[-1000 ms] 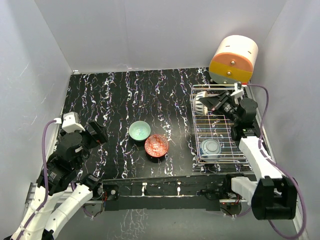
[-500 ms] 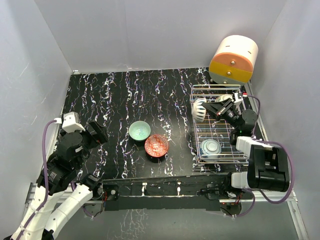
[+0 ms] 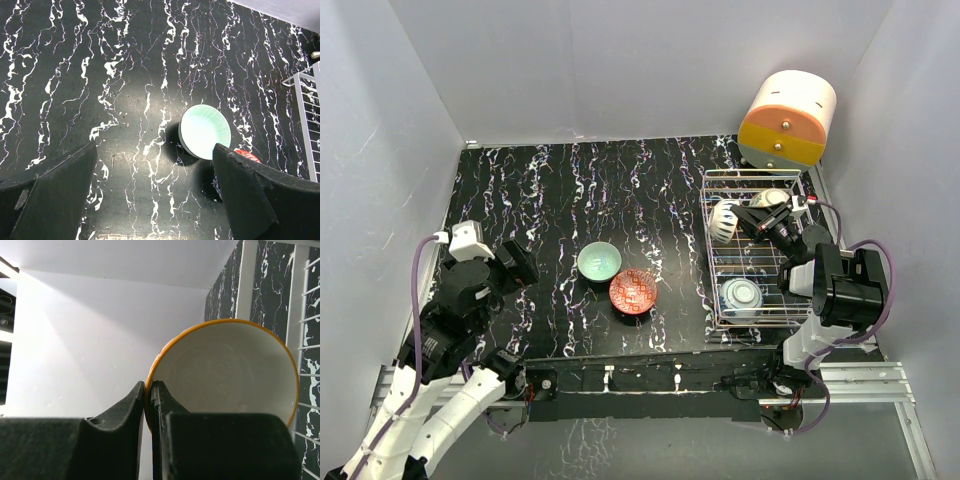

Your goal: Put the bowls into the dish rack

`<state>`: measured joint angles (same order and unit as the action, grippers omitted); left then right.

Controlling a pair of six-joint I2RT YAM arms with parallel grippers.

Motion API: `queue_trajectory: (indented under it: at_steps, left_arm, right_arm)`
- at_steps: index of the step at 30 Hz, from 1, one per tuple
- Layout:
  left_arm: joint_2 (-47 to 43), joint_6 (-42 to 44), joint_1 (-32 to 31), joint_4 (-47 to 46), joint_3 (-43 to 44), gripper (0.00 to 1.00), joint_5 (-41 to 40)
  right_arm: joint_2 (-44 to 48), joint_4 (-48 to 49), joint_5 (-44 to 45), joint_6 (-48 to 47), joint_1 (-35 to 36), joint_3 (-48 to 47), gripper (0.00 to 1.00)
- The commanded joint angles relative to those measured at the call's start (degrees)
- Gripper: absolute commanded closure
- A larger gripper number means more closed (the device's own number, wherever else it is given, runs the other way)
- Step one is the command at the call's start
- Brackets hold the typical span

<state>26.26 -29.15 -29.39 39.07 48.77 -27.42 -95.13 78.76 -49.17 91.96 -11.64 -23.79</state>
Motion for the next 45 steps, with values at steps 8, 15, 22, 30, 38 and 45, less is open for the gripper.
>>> queue_trajectory:
  at_steps: [8, 15, 22, 30, 38, 45]
  left_arm:
    - [0.8, 0.9, -0.2, -0.8, 1.9, 0.03, -0.3]
    - [0.7, 0.6, -0.2, -0.6, 1.8, 0.03, 0.0]
    - [0.0, 0.5, -0.2, 0.1, 1.6, 0.03, -0.2]
    - [0.0, 0.5, -0.2, 0.1, 1.6, 0.03, 0.2]
    - [1.1, 0.3, -0.2, -0.6, 1.3, 0.03, 0.8]
    - [3.1, 0.4, -0.2, -1.5, 2.3, 0.03, 1.0]
  right_arm:
    - [2.7, -8.1, 5.1, -4.7, -0.7, 2.1, 0.92]
    - [6.0, -23.1, 6.6, -11.5, -1.0, -0.7, 0.91]
    - [9.3, -34.3, 9.2, -16.3, -2.2, 0.7, 0.86]
    - [5.7, -27.7, 2.5, -12.9, -6.2, 4.5, 0.87]
    - [-10.0, 8.5, -4.2, 7.5, -6.5, 7.9, 0.88]
    - [-13.8, 13.4, -4.3, 11.6, -6.4, 6.3, 0.88]
